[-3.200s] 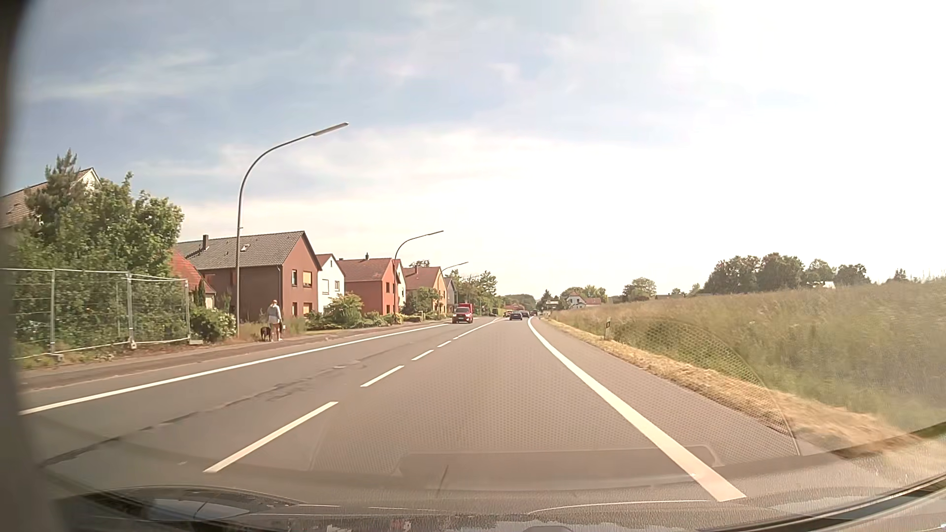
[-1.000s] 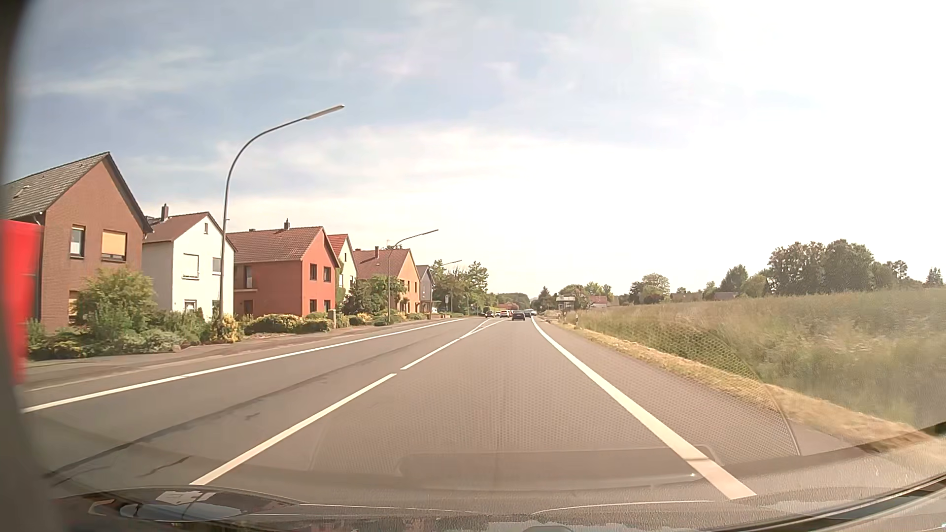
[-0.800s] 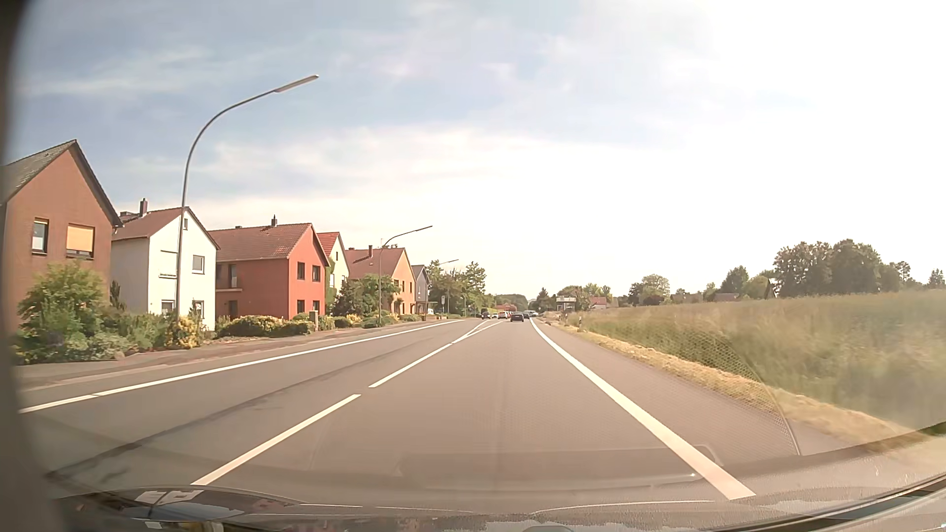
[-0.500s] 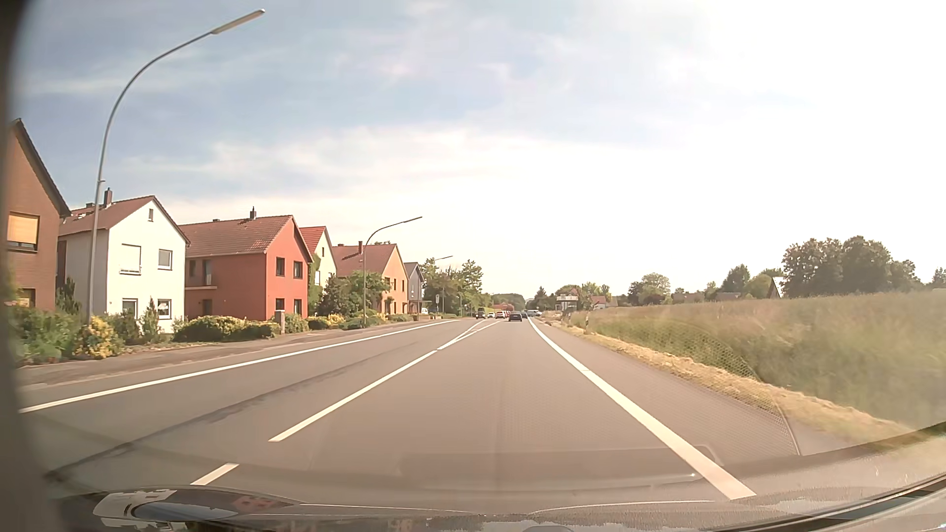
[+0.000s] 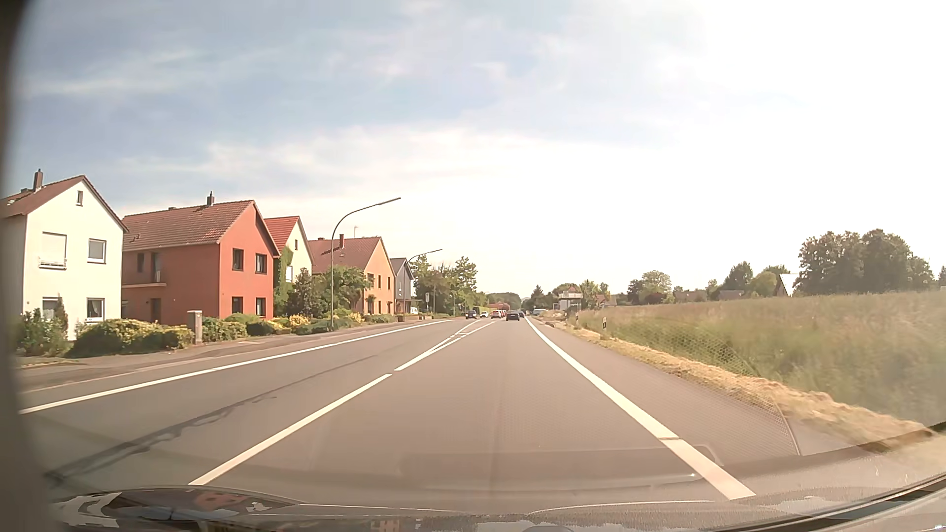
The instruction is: Follow the waypoints while adhering to traffic rules and regulations
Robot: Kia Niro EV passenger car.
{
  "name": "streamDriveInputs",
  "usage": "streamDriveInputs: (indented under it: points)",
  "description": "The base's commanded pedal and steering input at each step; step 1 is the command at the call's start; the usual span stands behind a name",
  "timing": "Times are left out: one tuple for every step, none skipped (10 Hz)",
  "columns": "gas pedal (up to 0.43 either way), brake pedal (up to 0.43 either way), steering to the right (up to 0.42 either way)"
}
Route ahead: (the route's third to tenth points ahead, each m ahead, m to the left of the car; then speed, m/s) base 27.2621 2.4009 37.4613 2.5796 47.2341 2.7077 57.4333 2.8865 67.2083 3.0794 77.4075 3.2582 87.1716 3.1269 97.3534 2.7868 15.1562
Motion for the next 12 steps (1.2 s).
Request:
streamDriveInputs:
  points:
    - [0.028, 0.0, 0.001]
    - [0.028, 0.0, 0.001]
    - [0.028, 0.0, 0.001]
    - [0.028, 0.0, 0.001]
    - [0.028, 0.0, 0.001]
    - [0.028, 0.0, 0.0]
    - [0.028, 0.0, 0.0]
    - [0.028, 0.0, 0.0]
    - [0.028, 0.0, 0.0]
    - [0.028, 0.0, 0.0]
    - [0.028, 0.0, 0.0]
    - [0.028, 0.0, 0.0]
